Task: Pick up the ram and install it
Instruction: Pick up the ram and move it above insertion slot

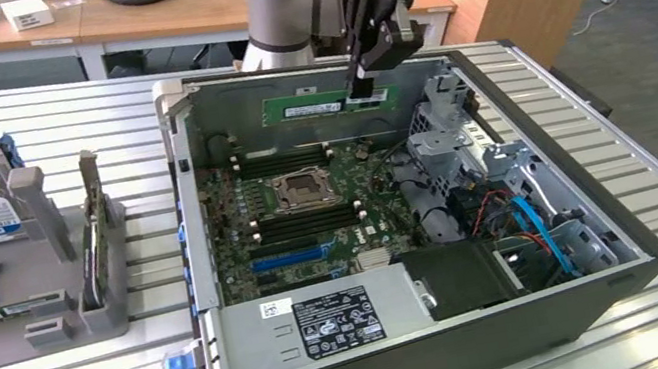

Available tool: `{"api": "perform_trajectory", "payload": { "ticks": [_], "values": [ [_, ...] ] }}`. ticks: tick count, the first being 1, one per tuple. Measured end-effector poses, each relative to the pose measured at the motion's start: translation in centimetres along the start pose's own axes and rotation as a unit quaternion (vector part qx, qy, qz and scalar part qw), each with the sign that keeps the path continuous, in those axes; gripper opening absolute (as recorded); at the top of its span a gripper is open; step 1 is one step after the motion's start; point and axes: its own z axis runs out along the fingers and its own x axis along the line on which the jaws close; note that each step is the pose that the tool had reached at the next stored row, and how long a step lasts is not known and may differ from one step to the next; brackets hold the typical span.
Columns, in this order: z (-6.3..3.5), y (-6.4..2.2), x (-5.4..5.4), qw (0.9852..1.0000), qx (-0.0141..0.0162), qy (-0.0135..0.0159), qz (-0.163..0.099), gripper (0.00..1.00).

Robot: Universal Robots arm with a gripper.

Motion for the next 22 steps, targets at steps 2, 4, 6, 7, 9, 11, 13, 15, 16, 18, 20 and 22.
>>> {"api": "perform_trajectory", "payload": {
  "ticks": [2, 4, 6, 7, 9, 11, 13, 15, 16, 18, 20, 22],
  "values": [
    [0.09, -0.02, -0.5, 1.0000, 0.0000, 0.0000, 0.000, 0.12],
    [0.18, -0.02, -1.0, 1.0000, 0.0000, 0.0000, 0.000, 0.12],
    [0.25, -0.03, -1.4, 1.0000, 0.0000, 0.0000, 0.000, 0.12],
    [0.28, -0.03, -1.6, 1.0000, 0.0000, -0.0001, 0.000, 0.12],
    [0.35, -0.05, -2.0, 1.0000, 0.0000, -0.0001, 0.000, 0.12],
    [0.40, -0.06, -2.3, 1.0000, 0.0000, 0.0000, 0.000, 0.12],
    [0.41, -0.07, -2.3, 1.0000, 0.0000, 0.0000, 0.000, 0.12],
    [0.41, -0.07, -2.3, 1.0000, 0.0000, 0.0000, 0.000, 0.12],
    [0.42, -0.07, -2.3, 1.0000, 0.0000, -0.0001, 0.000, 0.12],
    [0.56, -0.07, -2.3, 1.0000, 0.0000, -0.0001, 0.000, 0.12],
    [0.81, -0.08, -2.3, 1.0000, 0.0000, -0.0001, 0.000, 0.12],
    [1.10, -0.09, -2.3, 1.0000, 0.0000, -0.0001, 0.000, 0.12]
  ]
}}
